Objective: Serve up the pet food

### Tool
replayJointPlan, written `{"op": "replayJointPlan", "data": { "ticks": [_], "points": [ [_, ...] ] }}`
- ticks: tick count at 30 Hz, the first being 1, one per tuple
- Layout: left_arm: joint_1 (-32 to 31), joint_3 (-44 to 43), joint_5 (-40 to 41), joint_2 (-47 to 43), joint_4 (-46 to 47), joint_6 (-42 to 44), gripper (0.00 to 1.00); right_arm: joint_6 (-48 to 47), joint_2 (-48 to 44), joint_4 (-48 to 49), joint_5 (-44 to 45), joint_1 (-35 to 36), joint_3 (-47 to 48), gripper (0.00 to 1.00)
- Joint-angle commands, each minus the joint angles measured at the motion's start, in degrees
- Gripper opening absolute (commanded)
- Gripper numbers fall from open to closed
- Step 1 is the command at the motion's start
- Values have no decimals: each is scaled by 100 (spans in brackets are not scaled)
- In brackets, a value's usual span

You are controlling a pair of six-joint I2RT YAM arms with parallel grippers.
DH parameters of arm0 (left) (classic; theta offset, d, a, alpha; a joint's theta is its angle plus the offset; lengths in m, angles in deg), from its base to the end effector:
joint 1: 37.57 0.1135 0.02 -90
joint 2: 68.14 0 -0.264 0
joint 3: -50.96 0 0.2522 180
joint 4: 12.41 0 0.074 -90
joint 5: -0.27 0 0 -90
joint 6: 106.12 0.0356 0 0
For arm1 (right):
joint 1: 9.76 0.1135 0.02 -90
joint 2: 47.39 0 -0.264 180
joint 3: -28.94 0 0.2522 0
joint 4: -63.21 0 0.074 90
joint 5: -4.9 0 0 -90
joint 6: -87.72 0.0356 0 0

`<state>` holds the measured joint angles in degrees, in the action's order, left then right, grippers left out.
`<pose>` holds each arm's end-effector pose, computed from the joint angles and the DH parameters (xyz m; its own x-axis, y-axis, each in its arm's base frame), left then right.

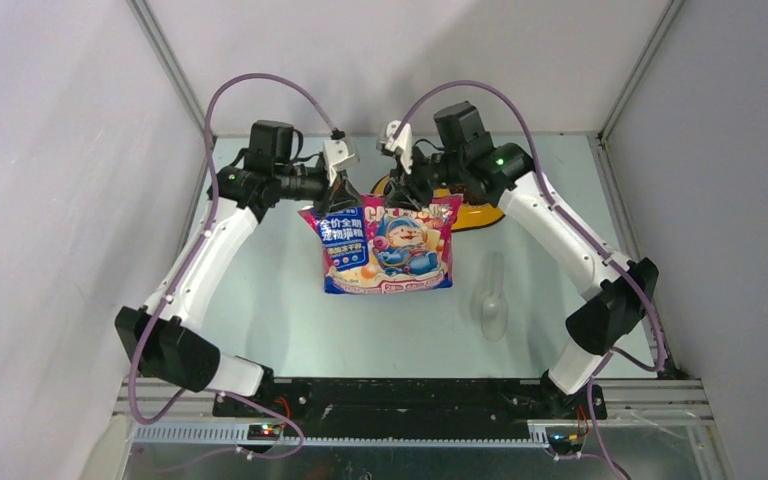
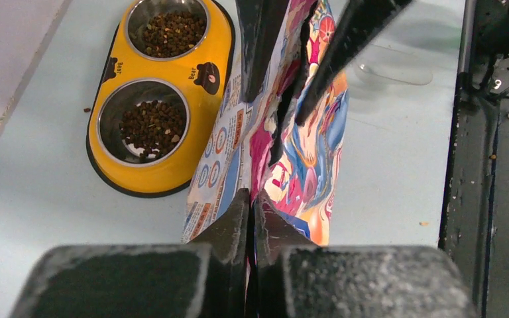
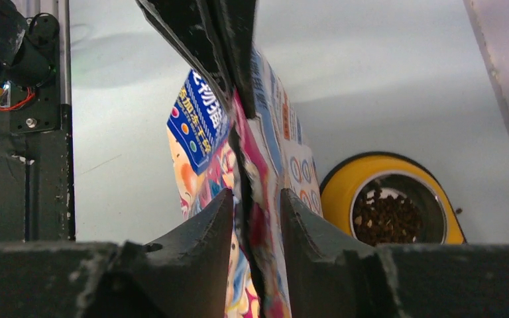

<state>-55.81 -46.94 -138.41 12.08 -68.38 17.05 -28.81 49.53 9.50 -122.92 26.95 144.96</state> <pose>0.2689 -0.1168 0.3898 -0.0732 0.4045 -0.9116 0.9636 0.2644 0.0399 0.2869 0.2412 0.4001 -0.0158 -0.4519 -0.8919 -0.9878 0.1450 -0.0560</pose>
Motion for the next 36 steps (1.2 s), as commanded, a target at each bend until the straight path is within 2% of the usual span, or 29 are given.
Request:
{"op": "replayJointPlan", "data": {
  "ticks": [1,2,3,5,6,8,9,10,11,12,15,16,17,18,20,22,24,25,26,28,29,30,31,36],
  "points": [
    [-25,-464,-259,137,-382,252,1,-197,102,-748,-134,-247,399,28],
    [-23,-472,-257,139,-408,245,0,-236,75,-776,-132,-310,393,23],
    [-18,-485,-251,136,-413,240,0,-282,60,-793,-136,-342,379,13],
    [-16,-523,-244,142,-444,189,0,-315,3,-788,-138,-417,328,0],
    [-7,-546,-241,177,-498,137,0,-359,-22,-792,-142,-460,303,0],
    [-5,-634,-256,234,-605,77,0,-407,-58,-807,-155,-500,301,0],
    [-15,-690,-280,267,-657,85,8,-429,-68,-834,-166,-512,298,0],
    [-14,-717,-289,319,-779,122,16,-506,-84,-850,-174,-514,298,6],
    [-15,-755,-290,336,-837,156,27,-549,-89,-888,-155,-495,302,12],
    [-14,-778,-260,362,-934,258,32,-653,-82,-912,-129,-483,303,19],
    [-14,-855,-47,444,-1198,561,33,-880,-77,-1031,32,-420,271,24],
    [-14,-976,95,478,-1301,666,33,-940,-86,-1050,48,-411,261,25],
    [-13,-1049,153,582,-1604,994,32,-988,-90,-1050,74,-386,253,21],
    [-13,-1234,262,644,-1776,1190,27,-1009,-88,-1070,56,-385,261,5],
    [-11,-1527,374,848,-2339,1663,14,-987,-98,-1062,6,-381,252,0],
    [5,-1779,463,999,-2779,1959,4,-1011,-111,-1097,-5,-390,259,0],
    [31,-1871,607,1029,-3007,2146,2,-1063,-129,-1141,-6,-414,256,0],
    [49,-1870,663,968,-2997,2184,3,-1082,-152,-1153,-6,-430,243,0],
    [57,-1819,814,925,-2956,2180,16,-1087,-158,-1177,-1,-463,243,0],
    [90,-1650,1081,735,-2738,2125,30,-1098,-182,-1205,2,-497,230,0],
    [112,-1584,1156,631,-2616,2166,29,-1095,-196,-1207,7,-511,208,0],
    [143,-1475,1284,541,-2552,2211,13,-1094,-207,-1202,11,-528,185,0],
    [162,-1439,1377,509,-2545,2304,3,-1092,-226,-1201,7,-539,170,0],
    [267,-1460,1503,465,-2772,2435,0,-1092,-237,-1193,-48,-565,116,0]
  ]
}}
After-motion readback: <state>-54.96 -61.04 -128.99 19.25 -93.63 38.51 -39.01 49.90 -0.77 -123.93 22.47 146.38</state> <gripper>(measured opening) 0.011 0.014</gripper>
